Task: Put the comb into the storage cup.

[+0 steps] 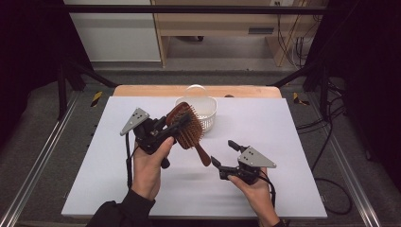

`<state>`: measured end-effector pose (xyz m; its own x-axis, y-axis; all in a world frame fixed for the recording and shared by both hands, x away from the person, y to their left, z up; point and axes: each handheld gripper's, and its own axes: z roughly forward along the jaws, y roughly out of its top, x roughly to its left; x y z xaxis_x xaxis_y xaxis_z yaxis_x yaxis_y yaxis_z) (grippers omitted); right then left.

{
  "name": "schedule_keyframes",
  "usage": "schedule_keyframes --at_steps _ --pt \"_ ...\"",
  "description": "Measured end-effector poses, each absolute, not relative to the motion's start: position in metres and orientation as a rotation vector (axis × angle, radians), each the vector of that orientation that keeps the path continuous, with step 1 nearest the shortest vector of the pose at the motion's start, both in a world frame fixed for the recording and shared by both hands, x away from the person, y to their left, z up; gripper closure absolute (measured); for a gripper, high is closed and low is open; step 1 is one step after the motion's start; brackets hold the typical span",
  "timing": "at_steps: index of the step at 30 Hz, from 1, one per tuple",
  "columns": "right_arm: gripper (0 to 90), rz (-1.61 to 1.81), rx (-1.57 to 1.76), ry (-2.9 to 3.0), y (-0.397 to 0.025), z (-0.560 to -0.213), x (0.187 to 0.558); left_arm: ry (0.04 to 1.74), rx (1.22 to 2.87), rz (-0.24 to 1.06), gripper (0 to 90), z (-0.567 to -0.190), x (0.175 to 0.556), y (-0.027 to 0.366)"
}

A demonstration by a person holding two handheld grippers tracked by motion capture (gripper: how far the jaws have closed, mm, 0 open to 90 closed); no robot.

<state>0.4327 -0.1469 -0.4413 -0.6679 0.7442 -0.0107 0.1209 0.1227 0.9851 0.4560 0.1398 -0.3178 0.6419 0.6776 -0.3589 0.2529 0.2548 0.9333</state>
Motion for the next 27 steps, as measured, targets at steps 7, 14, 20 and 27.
schedule_keyframes --at_steps 7,14,20,27 --pt "13.1 1.548 0.858 1.885 -0.171 -0.442 0.431 0.865 1.321 0.377 52.3 -0.303 0.462 0.138" --pt "10.7 1.504 0.895 1.835 -0.192 -0.446 0.426 0.842 1.334 0.413 52.3 -0.287 0.469 0.132" --pt "7.7 1.499 0.893 1.775 -0.208 -0.45 0.42 0.84 1.32 0.421 52.3 -0.275 0.477 0.131" --pt "5.5 1.491 0.912 1.743 -0.225 -0.451 0.411 0.846 1.304 0.44 52.3 -0.263 0.49 0.131"
